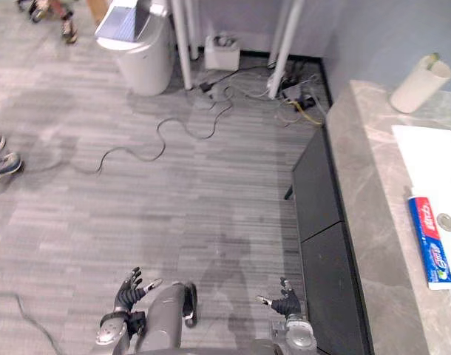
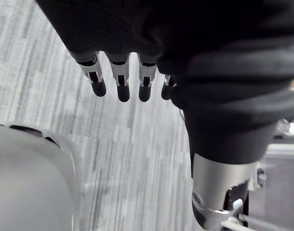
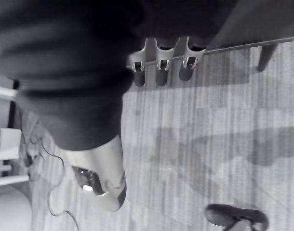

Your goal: Organize washtable

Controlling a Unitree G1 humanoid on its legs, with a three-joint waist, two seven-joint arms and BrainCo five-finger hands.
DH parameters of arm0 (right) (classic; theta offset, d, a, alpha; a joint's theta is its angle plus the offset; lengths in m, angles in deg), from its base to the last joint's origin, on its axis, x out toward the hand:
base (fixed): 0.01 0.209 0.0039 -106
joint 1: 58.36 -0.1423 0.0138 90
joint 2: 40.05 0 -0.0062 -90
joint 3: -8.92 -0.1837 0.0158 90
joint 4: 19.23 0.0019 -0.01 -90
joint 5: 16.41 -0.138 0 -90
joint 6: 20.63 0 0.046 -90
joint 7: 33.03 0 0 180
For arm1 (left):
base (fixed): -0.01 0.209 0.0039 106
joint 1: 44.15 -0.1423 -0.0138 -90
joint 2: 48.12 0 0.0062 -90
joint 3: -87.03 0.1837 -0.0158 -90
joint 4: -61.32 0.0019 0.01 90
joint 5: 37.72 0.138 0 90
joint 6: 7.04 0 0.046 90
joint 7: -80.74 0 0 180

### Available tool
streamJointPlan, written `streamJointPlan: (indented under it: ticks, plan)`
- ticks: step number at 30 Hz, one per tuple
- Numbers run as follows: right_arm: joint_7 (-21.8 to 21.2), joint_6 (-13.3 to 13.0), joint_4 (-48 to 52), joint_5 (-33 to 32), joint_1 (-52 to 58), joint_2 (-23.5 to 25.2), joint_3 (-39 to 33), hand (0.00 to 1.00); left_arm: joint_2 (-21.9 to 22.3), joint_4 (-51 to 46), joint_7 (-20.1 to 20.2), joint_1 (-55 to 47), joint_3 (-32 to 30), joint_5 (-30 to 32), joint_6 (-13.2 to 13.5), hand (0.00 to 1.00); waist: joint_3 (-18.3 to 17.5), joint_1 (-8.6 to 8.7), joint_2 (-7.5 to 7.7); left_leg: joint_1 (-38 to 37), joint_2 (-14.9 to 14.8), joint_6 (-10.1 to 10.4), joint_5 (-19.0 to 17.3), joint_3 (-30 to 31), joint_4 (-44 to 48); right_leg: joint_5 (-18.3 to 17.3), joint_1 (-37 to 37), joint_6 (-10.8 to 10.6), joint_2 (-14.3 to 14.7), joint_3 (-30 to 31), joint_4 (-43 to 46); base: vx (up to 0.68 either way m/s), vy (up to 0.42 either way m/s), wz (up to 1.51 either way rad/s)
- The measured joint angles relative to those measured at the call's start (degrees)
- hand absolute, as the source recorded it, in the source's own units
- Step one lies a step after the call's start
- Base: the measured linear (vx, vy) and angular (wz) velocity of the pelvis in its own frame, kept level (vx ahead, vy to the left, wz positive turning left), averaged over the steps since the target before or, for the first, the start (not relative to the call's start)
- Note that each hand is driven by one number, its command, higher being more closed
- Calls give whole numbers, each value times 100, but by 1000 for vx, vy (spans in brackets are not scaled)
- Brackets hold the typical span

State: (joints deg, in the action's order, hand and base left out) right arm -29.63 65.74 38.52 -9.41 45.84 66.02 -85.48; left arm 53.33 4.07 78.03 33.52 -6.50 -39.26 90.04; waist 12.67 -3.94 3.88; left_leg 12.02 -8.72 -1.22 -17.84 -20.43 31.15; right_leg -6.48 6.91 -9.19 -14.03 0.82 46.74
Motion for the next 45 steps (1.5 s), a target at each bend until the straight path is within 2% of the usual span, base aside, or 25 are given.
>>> streamJointPlan:
  ticks: [1, 3, 5, 6, 7, 8, 9, 10, 12, 14, 15, 17, 19, 20, 24, 25, 26, 27, 32, 35, 37, 39, 40, 43, 45]
  plan:
    - [-8, 4, 1, 53, 40, 21, 28, 0, 11, -2, -5, -9, 99, 0, -2, 0, 17, 20, -28, -286, -37, 17, -44, -148, -150, 68, 245, 51, -10, -28, 471, 223, 64, -107]
    - [-45, 5, 0, 133, 155, 47, 157, 0, -35, -10, -17, -19, 109, -1, 1, 0, 15, 137, -31, -762, -64, 89, -101, -358, -443, -401, 655, 289, -2, -437, 929, 224, -15, -66]
    - [-66, -24, -40, 163, 58, 13, 262, 0, -73, 15, -15, -49, 62, -1, 25, 0, -25, 248, 31, -1092, -154, 164, -77, -682, -619, -747, 1051, 407, 30, -1180, 667, 253, -64, -61]
    - [-93, -37, -227, 165, -105, -44, 359, 0, -93, 128, -9, -26, 57, -3, 34, 0, -43, 316, 56, -1225, -218, 188, -64, -863, -635, -826, 1214, 545, 32, -1852, 61, 288, -90, -77]
    - [-99, -31, -483, 170, -268, -56, 425, 0, -149, 276, -1, 4, 53, -6, 37, 0, -72, 317, 103, -1330, -194, 231, -51, -970, -651, -629, 1257, 708, 175, -2447, -944, 301, -99, -74]
    - [-104, -26, -556, 178, -294, -49, 469, 0, -197, 328, 5, -11, 53, -6, 38, 0, -120, 315, 179, -1362, -87, 248, -50, -946, -658, -244, 1210, 872, 281, -2602, -1556, 359, -100, -78]
    - [-111, -34, -684, 226, -348, -175, 495, 0, -140, 568, 7, 42, 16, -4, 6, 0, -179, 295, 103, -1457, -66, 339, -93, -694, -707, -137, 1107, 1562, 496, -2639, -1907, 351, -69, -75]
    - [-114, -54, -693, 247, -366, -274, 479, 0, -42, 619, 26, -28, -53, -2, 6, 0, -263, 320, -117, -1475, -172, 403, -60, -492, -699, -177, 1024, 1532, 672, -2583, -2103, 351, -60, -69]
    - [-111, -99, -672, 265, -368, -335, 374, 0, 17, 633, 25, 31, -71, 2, 11, 0, -268, 415, -288, -1462, -330, 665, 93, -309, -273, -293, 852, 1486, 846, -2533, -2226, 360, -66, -34]
    - [-109, -87, -675, 266, -350, -357, 370, 0, 26, 636, 31, 96, -96, 3, 14, 0, -232, 431, -358, -1356, -626, 879, 502, -68, 748, -387, 392, 1530, 1106, -2401, -2442, 331, -77, -51]
    - [-100, -87, -640, 264, -316, -366, 371, 0, 60, 632, 32, 57, -106, 4, 14, 0, -213, 415, -338, -1178, -835, 839, 871, 94, 1558, -428, 34, 1568, 1247, -2203, -2626, 267, -37, -83]
    - [-83, -87, -551, 257, -275, -369, 351, 0, 105, 626, 62, 49, -94, 5, 37, 0, -191, 321, -294, -933, -929, 853, 499, 202, 2212, -597, -217, 1681, 1400, -1747, -2696, 230, 12, -117]
    - [-95, -83, -579, 253, -263, -396, 240, 0, 115, 627, 116, 79, -93, 5, 37, 0, -202, 326, -316, -527, -836, 695, 264, 334, 2094, -647, -331, 1655, 1432, -1382, -2738, 221, 46, -114]
    - [-96, -81, -663, 247, -240, -381, 209, 0, 124, 641, 122, 62, -101, 6, 40, 0, -162, 317, -217, -335, -682, 611, 206, 462, 1669, -655, -394, 1636, 1429, -1089, -2790, 209, 107, -108]
    - [-95, -32, -692, 154, -292, -376, 129, 0, 145, 660, 109, -64, -131, 6, 73, 0, -166, 290, -271, -67, 94, 701, 229, 1863, -366, -674, -512, 1302, 1438, -58, -2784, 230, 235, -144]
    - [-81, -30, -691, 158, -290, -398, 67, 0, 178, 667, 96, -75, -116, 3, 98, 0, -207, 301, -394, -132, 238, 880, 390, 2436, -1119, -744, -490, 1123, 1497, 299, -2731, 216, 323, -119]
    - [-81, -29, -694, 159, -282, -408, 67, 0, 189, 672, 92, -75, -115, 4, 104, 0, -221, 297, -438, -153, 240, 965, 565, 2518, -1154, -780, -487, 1063, 1514, 370, -2696, 235, 355, -141]
    - [-78, -22, -689, 163, -259, -399, 69, 0, 245, 733, 44, -85, -97, 6, 105, 0, -258, 283, -451, -307, 343, 776, 891, 2496, -1071, -889, -507, 901, 1503, 682, -2577, 235, 355, -102]
    - [-93, 1, -442, 325, -72, -148, 106, 0, 122, 715, 0, -137, -97, 14, 132, 0, -414, 282, -91, -638, 436, 473, 146, 1454, -639, -1057, -493, 604, 1232, 1233, -2364, 212, 289, -101]
    - [-98, 10, -319, 370, -108, -148, 160, 0, 121, 732, -6, -134, -89, 39, 166, 0, -435, 299, -98, -946, 394, 286, 107, 754, -746, -1022, -114, 511, 972, 620, -1769, 136, 154, -120]
    - [-100, 8, -322, 405, -182, -160, 254, 0, 98, 761, -10, -95, -71, 99, 191, 0, -439, 316, -114, -1148, 400, 218, 146, 373, -942, -965, 56, 452, 626, -511, -1695, 91, 66, -96]
    - [-102, -6, -550, 497, -400, -205, 343, 0, 12, 995, -21, 22, -58, 124, 218, 0, -528, 313, -217, -1297, 400, 203, 164, 158, -1201, -869, 16, 611, 384, -1974, -2076, 98, 19, -89]
    - [-100, -9, -599, 502, -448, -243, 367, 0, 6, 1066, -22, 73, -53, 123, 216, 0, -547, 344, -247, -1298, 386, 206, 197, 167, -1248, -794, -25, 632, 440, -1973, -2225, 110, -9, -47]
    - [-89, -33, -945, 542, -502, -559, 353, 0, 92, 1245, -6, 197, 111, 126, 219, 0, -540, 323, -617, -1470, 288, 306, 398, 343, -1357, -298, -612, 669, 794, -1857, -3272, 114, -14, -26]
    - [-87, -32, -1000, 540, -487, -627, 326, 0, 94, 1304, -6, 178, 109, 126, 219, 0, -566, 327, -650, -1492, 251, 354, 429, 355, -1330, -153, -799, 651, 902, -1805, -3638, 76, -19, -20]
